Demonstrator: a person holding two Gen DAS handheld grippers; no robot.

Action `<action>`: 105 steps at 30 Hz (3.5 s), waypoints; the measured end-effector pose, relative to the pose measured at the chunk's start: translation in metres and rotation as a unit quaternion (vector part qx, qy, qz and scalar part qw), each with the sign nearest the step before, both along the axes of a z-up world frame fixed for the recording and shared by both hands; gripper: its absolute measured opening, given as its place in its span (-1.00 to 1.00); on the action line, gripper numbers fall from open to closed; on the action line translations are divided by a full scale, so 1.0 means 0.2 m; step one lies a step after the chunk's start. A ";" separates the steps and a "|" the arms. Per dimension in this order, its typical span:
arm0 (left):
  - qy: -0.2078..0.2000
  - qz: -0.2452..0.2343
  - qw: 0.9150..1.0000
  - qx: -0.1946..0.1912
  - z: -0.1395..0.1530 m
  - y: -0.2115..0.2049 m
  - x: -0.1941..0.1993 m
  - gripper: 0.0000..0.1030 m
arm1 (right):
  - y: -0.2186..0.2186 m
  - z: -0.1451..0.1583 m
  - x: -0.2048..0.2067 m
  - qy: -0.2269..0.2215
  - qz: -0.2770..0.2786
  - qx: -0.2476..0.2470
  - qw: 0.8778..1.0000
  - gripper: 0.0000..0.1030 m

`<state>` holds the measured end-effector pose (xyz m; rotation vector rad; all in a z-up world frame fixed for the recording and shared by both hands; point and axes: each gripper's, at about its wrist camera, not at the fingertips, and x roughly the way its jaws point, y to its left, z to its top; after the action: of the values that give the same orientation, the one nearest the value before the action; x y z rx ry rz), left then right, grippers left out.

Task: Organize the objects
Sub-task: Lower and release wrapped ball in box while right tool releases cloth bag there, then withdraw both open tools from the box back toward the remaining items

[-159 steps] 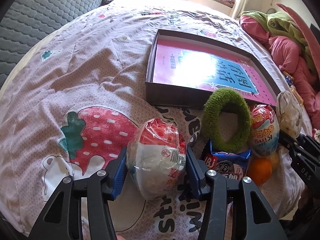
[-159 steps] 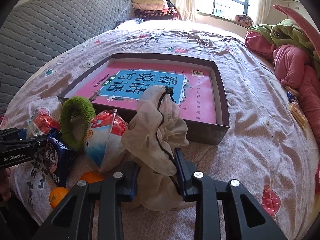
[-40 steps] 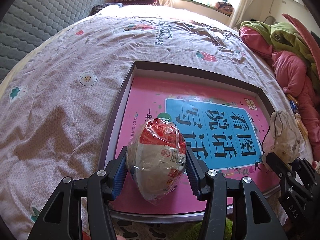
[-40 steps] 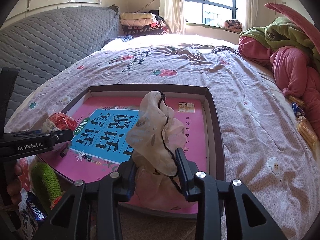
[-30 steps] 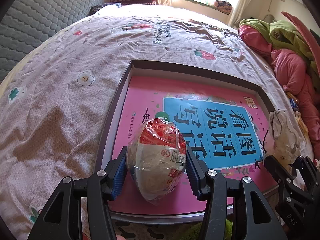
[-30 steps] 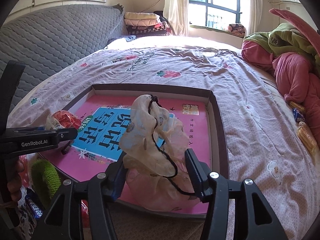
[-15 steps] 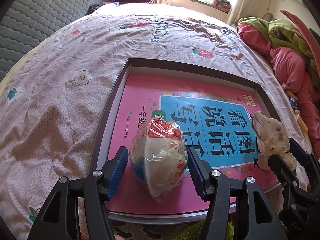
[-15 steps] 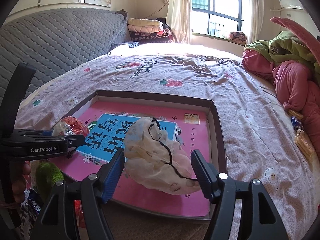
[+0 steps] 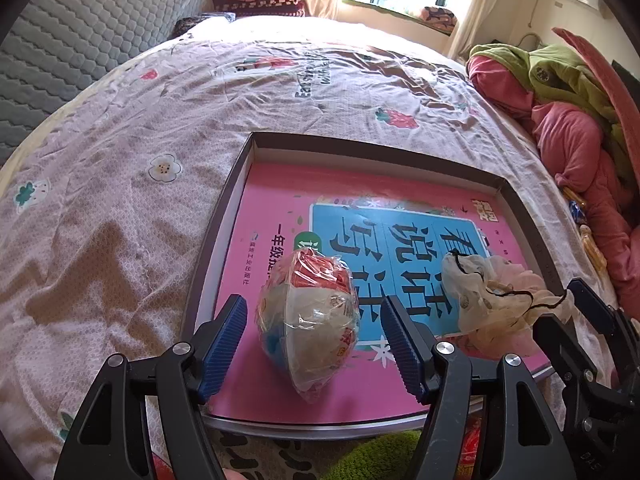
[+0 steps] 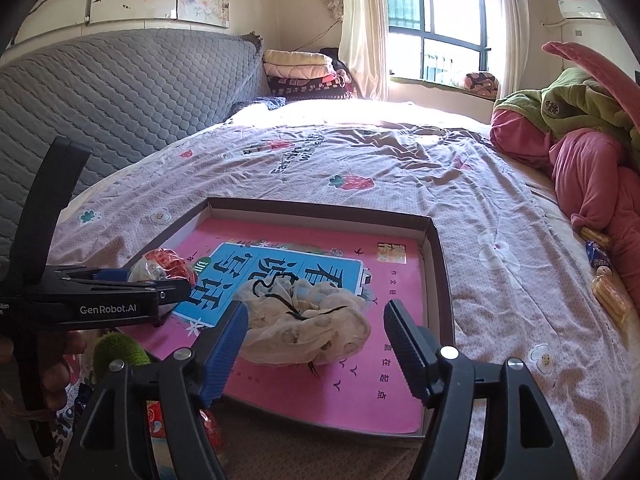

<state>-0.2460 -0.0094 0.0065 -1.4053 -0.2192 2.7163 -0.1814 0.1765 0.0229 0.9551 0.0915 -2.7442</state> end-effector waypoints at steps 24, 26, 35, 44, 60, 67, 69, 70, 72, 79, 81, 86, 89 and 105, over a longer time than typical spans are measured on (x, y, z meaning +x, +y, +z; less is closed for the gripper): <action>0.059 0.007 0.998 0.008 0.25 -0.08 0.29 0.44 | 0.01 0.16 0.15 0.027 0.005 -0.012 1.000 0.36; 0.060 0.002 0.998 0.008 0.27 -0.08 0.32 0.45 | 0.01 0.18 0.17 0.030 0.005 -0.014 0.999 0.36; 0.067 -0.008 0.998 0.012 0.33 -0.09 0.43 0.45 | 0.00 0.22 0.22 0.034 0.009 -0.018 0.999 0.36; 0.065 0.003 0.998 0.013 0.34 -0.12 0.50 0.45 | -0.03 0.26 0.31 0.041 0.021 -0.013 0.999 0.37; 0.060 -0.018 0.998 -0.008 0.30 -0.03 0.66 0.45 | -0.04 0.28 0.46 0.031 0.048 -0.014 0.998 0.37; 0.051 -0.027 0.998 -0.017 0.27 -0.02 0.70 0.45 | -0.01 0.27 0.49 0.023 0.048 -0.007 0.999 0.37; 0.048 -0.028 0.998 -0.018 0.26 -0.03 0.70 0.45 | 0.00 0.26 0.50 0.023 0.045 0.000 0.999 0.37; 0.047 -0.027 0.998 -0.017 0.26 -0.03 0.71 0.45 | 0.00 0.26 0.50 0.021 0.046 0.002 0.999 0.37; 0.043 -0.027 0.999 -0.013 0.26 -0.04 0.71 0.45 | -0.01 0.26 0.51 0.021 0.048 0.005 0.999 0.37; 0.033 -0.037 0.999 -0.018 0.22 -0.03 0.73 0.45 | -0.05 0.24 0.54 0.011 0.061 0.023 0.998 0.37; 0.031 -0.042 0.998 -0.021 0.21 -0.03 0.74 0.45 | -0.05 0.22 0.54 0.004 0.062 0.031 0.998 0.37; 0.021 -0.052 0.998 -0.028 0.18 -0.02 0.76 0.45 | -0.05 0.18 0.57 -0.011 0.066 0.036 0.997 0.37; 0.016 -0.051 0.998 -0.035 0.15 -0.03 0.77 0.45 | -0.04 0.16 0.58 -0.014 0.066 0.038 0.997 0.37; -0.002 -0.075 0.996 -0.042 0.09 0.01 0.85 0.45 | -0.04 0.06 0.64 -0.043 0.081 0.062 0.994 0.37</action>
<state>-0.0768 -0.0070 0.0246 -1.3865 0.0016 2.6300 -0.0538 0.1688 0.0357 1.0462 0.3138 -2.5710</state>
